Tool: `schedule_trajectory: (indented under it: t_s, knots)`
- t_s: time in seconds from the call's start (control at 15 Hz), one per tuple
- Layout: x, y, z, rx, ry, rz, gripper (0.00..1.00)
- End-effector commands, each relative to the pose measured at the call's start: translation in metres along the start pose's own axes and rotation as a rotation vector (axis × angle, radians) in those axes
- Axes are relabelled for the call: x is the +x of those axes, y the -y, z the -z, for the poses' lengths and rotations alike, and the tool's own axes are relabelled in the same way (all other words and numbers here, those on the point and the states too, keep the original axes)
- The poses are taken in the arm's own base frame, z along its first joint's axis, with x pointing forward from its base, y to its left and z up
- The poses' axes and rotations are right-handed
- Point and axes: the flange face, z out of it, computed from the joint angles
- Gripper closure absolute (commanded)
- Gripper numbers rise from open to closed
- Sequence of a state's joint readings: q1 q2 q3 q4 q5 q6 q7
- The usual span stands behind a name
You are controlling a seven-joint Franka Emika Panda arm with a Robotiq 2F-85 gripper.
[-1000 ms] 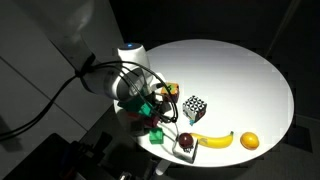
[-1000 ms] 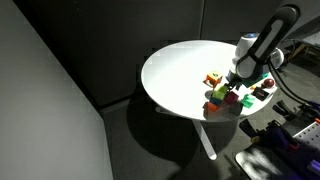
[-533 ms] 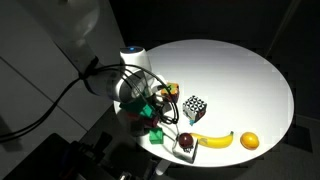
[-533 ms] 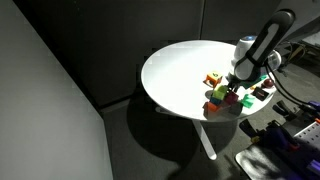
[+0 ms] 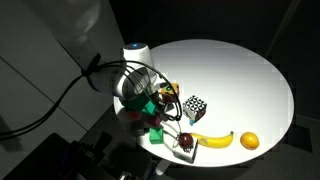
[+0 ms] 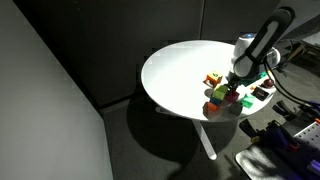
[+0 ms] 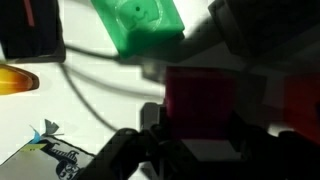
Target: Put the pink building block on the orange dice
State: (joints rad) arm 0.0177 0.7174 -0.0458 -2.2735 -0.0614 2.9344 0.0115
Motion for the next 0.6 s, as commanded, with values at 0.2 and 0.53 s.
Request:
schedule_trajectory:
  t_s: [0.2, 0.53]
  knots:
    - [0.016, -0.005, 0.043, -0.039, 0.018, 0.007, 0.68]
    - [0.037, -0.004, 0.072, -0.048, 0.044, 0.009, 0.68]
